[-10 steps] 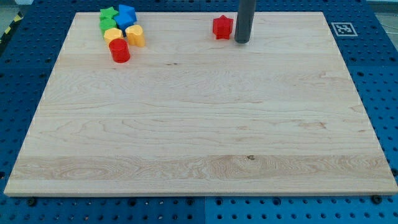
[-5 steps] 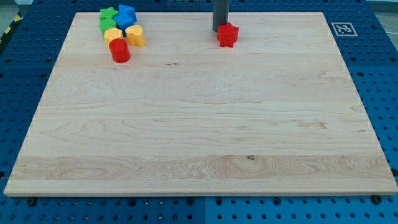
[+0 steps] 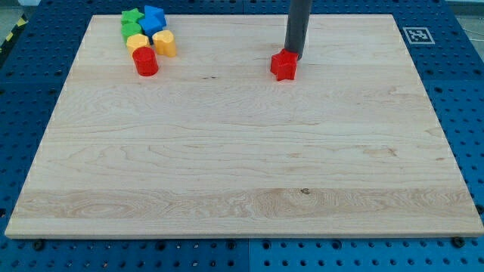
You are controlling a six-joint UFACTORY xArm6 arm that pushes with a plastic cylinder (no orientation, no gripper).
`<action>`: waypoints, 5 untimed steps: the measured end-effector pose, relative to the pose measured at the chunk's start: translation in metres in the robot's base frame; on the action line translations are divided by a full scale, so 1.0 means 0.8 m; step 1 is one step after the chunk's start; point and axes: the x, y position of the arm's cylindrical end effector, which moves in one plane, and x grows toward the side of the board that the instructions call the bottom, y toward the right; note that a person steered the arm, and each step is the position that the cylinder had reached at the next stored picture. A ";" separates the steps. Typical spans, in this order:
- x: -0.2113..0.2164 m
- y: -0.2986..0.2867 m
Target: Move the red star towards the bottom center of the board
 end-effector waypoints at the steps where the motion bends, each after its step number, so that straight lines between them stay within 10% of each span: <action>1: 0.025 0.000; 5: 0.082 -0.040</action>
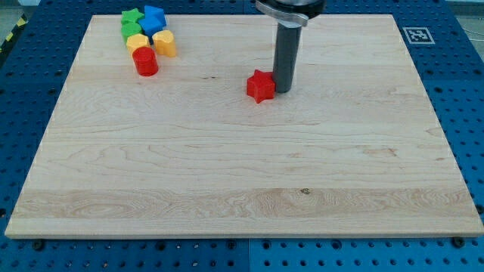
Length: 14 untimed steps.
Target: Move the red star towards the bottom center of the board
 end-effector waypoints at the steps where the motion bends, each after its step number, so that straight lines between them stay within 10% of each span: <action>1: -0.039 -0.023; 2: -0.079 -0.047; 11: 0.142 0.032; 14: 0.117 -0.054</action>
